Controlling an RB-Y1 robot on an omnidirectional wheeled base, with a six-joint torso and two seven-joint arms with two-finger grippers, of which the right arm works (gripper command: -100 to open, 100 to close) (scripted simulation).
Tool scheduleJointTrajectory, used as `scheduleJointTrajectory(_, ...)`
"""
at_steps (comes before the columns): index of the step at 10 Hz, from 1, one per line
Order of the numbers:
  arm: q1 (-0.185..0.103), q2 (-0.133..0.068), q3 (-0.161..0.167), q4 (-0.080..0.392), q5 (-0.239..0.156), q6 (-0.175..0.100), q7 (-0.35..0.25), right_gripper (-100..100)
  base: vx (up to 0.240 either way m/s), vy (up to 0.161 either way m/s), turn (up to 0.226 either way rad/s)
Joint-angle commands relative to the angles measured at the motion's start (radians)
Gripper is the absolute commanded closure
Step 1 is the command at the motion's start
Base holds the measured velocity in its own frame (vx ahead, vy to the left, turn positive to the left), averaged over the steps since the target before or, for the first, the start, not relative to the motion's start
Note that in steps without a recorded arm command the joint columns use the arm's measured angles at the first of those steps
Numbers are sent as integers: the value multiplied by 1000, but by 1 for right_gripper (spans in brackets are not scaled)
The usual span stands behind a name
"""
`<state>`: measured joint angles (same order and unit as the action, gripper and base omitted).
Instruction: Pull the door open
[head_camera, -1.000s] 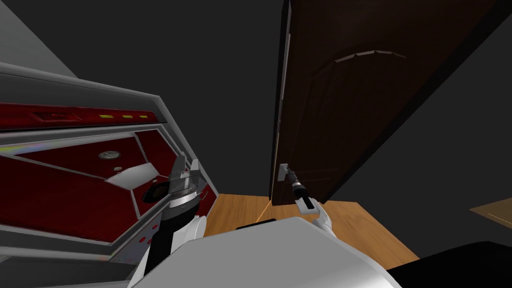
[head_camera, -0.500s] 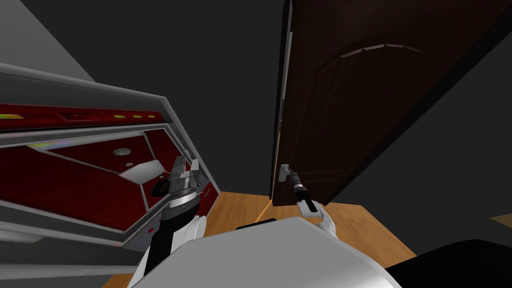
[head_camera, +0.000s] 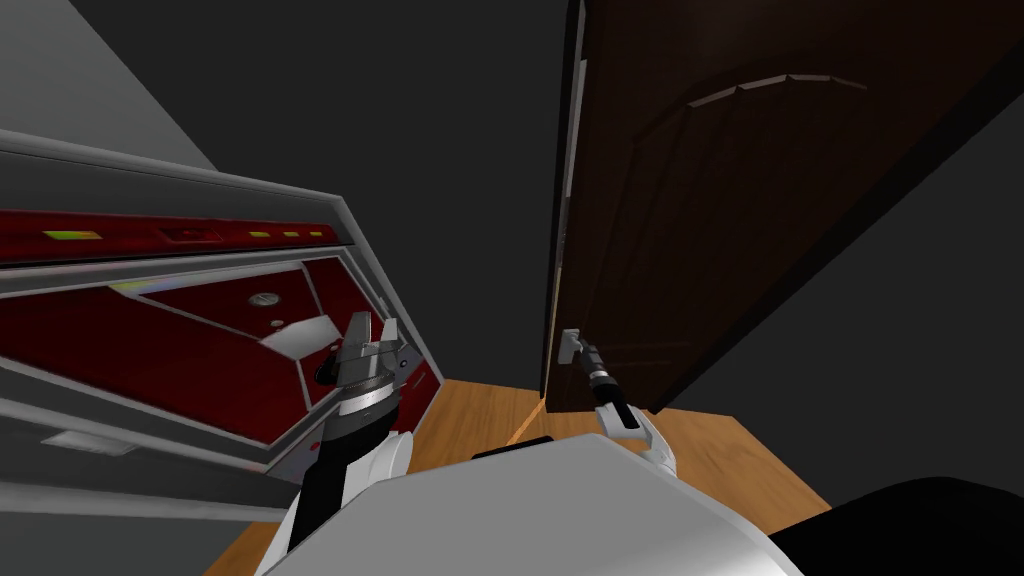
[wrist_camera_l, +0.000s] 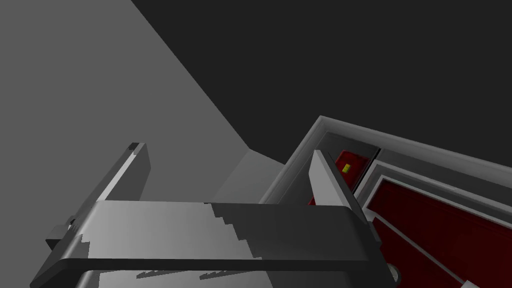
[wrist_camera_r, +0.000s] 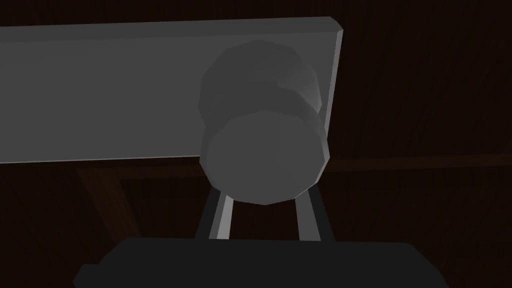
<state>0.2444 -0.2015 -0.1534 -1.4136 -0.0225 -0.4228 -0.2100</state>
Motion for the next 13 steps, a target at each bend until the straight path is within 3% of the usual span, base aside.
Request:
scheduleJointTrajectory(1, 15, 7, 28, -21, -29, -4, -50, 100, -22, -23, 88)
scheduleJointTrajectory(2, 15, 7, 28, -21, -29, -4, -52, 100, -26, -16, 62)
scheduleJointTrajectory(7, 64, -5, 51, -62, -141, -6, -200, 100, -32, -26, 87)
scheduleJointTrajectory(10, 76, -8, 56, -72, -168, -6, -259, 100, -29, -17, 56)
scheduleJointTrajectory(12, 100, -14, 67, -91, -222, -6, -323, 100, -32, -19, 102)
scheduleJointTrajectory(13, 100, -14, 67, -91, -222, -6, -341, 100, -29, -28, 45)
